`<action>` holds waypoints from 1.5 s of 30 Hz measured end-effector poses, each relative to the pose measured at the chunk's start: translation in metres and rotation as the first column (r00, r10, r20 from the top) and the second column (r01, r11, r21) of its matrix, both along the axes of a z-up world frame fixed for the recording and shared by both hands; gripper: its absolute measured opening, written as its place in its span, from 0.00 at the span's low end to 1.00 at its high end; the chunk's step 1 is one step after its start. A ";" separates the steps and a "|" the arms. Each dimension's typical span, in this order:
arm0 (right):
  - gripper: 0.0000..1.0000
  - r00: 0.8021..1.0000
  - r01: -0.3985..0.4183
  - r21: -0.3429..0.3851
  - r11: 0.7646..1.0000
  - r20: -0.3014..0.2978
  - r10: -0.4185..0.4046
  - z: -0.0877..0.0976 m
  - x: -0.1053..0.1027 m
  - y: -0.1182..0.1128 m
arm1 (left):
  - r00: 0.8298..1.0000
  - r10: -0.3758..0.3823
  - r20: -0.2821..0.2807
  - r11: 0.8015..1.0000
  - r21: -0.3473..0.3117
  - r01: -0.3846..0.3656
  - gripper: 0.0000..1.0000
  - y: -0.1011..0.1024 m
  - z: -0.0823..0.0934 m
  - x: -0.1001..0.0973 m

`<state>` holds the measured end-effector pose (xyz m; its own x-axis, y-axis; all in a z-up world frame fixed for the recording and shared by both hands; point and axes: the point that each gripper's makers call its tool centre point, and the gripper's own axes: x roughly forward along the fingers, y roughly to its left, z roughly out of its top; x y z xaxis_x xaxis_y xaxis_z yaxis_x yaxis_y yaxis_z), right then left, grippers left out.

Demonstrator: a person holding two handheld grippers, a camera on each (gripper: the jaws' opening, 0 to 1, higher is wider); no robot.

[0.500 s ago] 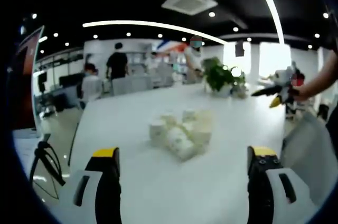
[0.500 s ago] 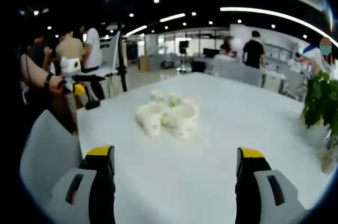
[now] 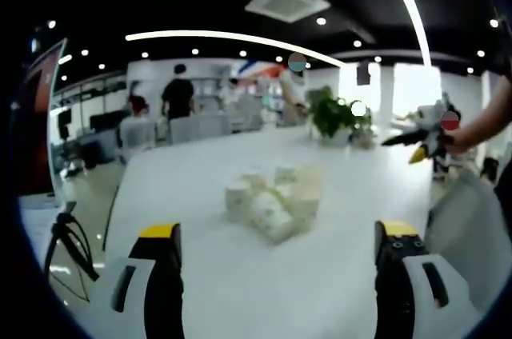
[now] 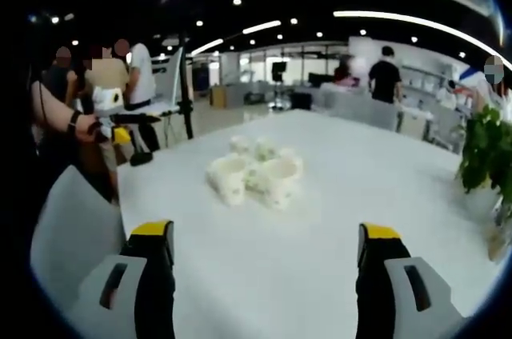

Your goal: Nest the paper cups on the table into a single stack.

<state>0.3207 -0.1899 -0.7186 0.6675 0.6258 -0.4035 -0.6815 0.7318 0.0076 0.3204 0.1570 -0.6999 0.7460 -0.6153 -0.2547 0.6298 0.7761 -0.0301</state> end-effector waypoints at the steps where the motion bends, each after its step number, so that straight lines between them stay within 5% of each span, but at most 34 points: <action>1: 0.93 1.000 0.000 -0.004 1.000 0.001 0.000 0.000 0.000 -0.001 | 1.000 0.000 0.000 1.000 0.003 0.000 1.00 0.000 0.000 0.000; 45: 0.89 1.000 -0.022 -0.011 1.000 -0.009 0.022 0.000 -0.003 0.002 | 1.000 0.001 -0.005 1.000 -0.008 -0.001 1.00 -0.006 0.001 -0.006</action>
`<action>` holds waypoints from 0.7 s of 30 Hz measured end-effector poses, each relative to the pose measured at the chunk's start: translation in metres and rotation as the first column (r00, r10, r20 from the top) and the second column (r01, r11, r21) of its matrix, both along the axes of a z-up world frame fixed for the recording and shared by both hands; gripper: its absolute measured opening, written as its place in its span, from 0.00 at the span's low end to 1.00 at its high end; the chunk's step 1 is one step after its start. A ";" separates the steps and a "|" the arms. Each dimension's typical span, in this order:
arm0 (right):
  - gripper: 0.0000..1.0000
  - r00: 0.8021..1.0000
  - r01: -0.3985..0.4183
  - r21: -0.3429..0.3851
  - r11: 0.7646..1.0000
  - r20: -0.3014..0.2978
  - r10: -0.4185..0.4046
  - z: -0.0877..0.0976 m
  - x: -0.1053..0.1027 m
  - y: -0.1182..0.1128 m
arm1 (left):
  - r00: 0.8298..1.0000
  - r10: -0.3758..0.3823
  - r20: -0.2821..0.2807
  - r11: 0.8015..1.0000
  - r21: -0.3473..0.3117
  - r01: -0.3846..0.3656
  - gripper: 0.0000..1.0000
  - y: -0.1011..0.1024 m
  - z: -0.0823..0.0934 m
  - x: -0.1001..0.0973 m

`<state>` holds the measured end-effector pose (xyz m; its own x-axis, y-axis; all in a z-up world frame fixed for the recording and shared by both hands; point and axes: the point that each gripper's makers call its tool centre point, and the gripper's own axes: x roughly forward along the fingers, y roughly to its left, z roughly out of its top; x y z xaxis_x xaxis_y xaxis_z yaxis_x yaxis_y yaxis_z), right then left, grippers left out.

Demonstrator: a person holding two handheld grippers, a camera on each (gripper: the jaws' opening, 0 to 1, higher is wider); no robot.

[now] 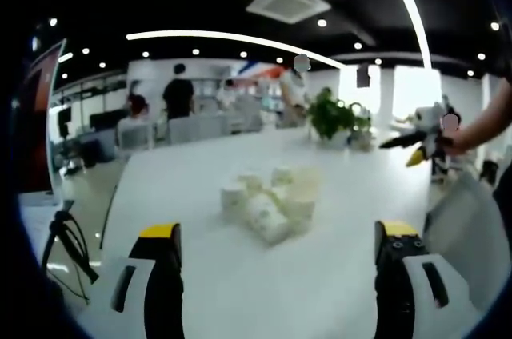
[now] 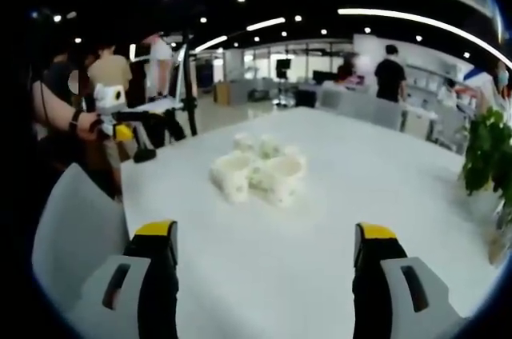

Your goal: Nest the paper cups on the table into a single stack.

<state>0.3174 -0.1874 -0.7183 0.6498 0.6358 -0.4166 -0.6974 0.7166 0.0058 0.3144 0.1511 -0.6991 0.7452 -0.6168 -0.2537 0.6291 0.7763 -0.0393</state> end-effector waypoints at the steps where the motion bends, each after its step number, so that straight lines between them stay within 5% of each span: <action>1: 0.89 1.000 0.001 0.000 1.000 -0.002 -0.001 0.000 0.000 0.000 | 1.000 -0.001 -0.002 1.000 -0.001 0.001 1.00 0.000 0.000 0.000; 13: 0.88 0.999 -0.030 -0.024 0.999 0.011 0.031 0.009 0.014 0.009 | 1.000 -0.009 0.001 1.000 0.006 0.009 1.00 -0.001 -0.001 0.000; 21: 0.86 0.999 -0.031 -0.061 0.998 0.015 0.032 0.011 0.040 0.014 | 1.000 -0.011 -0.005 1.000 0.005 0.011 1.00 -0.001 -0.003 0.000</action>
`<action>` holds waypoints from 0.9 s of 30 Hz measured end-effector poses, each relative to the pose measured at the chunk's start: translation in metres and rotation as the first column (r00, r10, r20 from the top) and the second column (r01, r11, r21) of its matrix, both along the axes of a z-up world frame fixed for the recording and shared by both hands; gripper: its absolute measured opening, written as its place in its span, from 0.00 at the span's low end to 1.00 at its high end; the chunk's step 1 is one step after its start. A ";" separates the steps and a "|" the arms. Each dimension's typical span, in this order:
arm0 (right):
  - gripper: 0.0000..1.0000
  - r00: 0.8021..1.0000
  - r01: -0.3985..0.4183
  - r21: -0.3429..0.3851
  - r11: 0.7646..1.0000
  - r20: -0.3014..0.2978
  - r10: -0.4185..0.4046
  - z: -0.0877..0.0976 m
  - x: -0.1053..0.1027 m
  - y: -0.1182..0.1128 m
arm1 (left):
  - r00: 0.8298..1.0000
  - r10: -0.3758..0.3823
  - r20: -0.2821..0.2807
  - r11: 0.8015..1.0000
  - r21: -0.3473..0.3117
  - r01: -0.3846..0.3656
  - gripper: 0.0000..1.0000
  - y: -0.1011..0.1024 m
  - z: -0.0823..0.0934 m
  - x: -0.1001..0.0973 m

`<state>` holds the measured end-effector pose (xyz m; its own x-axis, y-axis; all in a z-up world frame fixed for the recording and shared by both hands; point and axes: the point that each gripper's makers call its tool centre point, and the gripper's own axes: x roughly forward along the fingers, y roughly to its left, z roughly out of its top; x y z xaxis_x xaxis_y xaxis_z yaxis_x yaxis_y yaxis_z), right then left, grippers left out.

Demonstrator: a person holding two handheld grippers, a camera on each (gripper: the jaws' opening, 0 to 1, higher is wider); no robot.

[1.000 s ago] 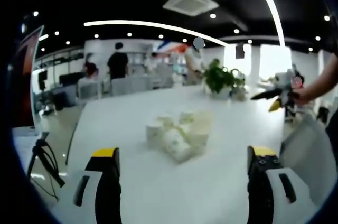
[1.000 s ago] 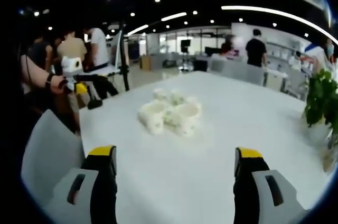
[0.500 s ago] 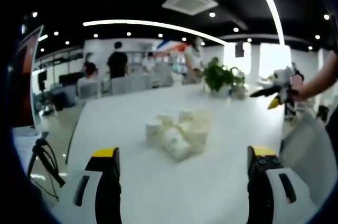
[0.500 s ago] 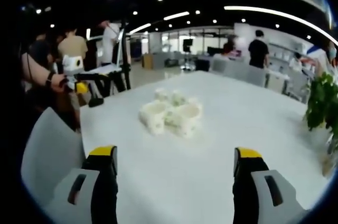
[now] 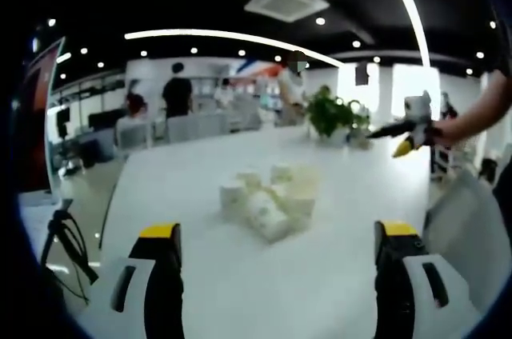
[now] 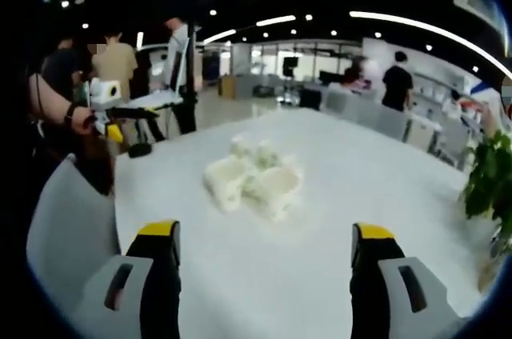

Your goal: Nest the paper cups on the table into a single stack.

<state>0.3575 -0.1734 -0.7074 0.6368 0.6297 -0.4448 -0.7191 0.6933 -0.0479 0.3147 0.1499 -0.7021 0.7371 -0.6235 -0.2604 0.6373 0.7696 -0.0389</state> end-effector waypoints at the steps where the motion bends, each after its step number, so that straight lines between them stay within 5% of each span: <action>1: 0.86 1.000 -0.001 0.001 1.000 0.001 0.001 0.000 0.002 0.001 | 1.000 0.000 0.000 1.000 0.000 0.000 1.00 0.000 0.000 0.000; 27: 0.85 0.997 -0.067 0.012 0.998 -0.030 0.068 -0.018 0.044 0.035 | 0.999 0.033 -0.030 0.999 -0.002 -0.033 1.00 0.005 -0.012 0.004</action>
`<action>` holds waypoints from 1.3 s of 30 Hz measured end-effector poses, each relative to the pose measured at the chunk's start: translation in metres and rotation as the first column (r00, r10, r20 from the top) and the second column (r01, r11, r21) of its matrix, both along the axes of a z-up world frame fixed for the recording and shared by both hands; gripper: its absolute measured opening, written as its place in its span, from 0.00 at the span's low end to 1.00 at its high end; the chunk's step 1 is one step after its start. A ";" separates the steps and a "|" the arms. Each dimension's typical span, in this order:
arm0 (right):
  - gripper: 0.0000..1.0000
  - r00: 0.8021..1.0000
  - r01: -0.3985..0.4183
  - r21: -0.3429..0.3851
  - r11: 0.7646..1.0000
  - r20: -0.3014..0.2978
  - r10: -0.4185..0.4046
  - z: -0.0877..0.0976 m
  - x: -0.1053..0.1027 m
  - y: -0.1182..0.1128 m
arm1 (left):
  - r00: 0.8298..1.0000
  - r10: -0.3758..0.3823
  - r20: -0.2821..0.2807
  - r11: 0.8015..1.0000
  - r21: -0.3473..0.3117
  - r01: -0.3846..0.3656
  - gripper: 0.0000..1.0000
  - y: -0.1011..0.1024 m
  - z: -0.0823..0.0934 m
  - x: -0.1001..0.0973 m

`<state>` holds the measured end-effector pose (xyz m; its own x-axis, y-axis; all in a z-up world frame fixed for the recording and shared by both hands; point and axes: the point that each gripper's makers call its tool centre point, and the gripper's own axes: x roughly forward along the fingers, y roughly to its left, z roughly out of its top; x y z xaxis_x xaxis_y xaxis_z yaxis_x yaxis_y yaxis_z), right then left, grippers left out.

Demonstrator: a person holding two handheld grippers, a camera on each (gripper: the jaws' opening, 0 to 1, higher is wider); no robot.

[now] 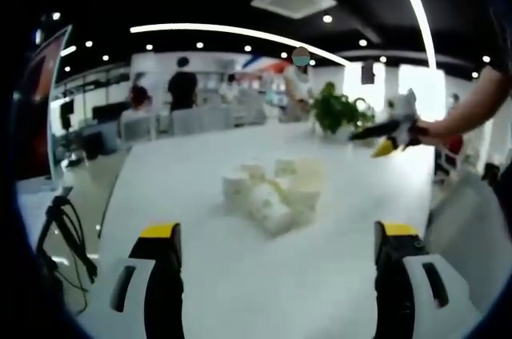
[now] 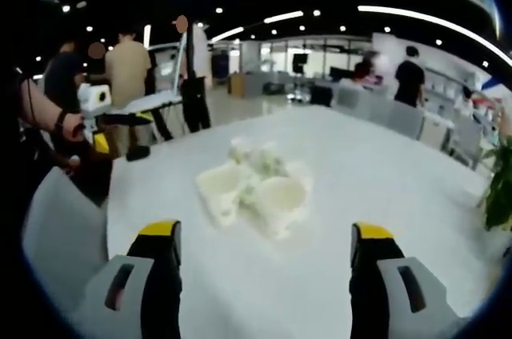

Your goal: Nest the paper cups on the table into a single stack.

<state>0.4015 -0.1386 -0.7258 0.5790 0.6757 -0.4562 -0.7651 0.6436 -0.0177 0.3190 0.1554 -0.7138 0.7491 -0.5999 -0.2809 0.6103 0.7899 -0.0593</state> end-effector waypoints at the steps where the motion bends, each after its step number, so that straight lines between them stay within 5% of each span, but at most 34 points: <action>1: 0.85 1.000 -0.002 -0.001 1.000 -0.002 0.002 -0.002 0.002 0.002 | 1.000 -0.001 -0.002 1.000 0.004 0.001 1.00 0.000 -0.001 0.000; 39: 0.74 0.994 -0.100 -0.022 0.995 -0.038 0.099 -0.029 0.039 0.038 | 0.999 0.022 -0.049 1.000 0.012 -0.022 1.00 -0.005 -0.012 0.004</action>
<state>0.4409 -0.1008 -0.7549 0.4919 0.7180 -0.4925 -0.8259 0.5638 -0.0030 0.3227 0.1505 -0.7259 0.7473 -0.5798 -0.3246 0.5893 0.8040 -0.0794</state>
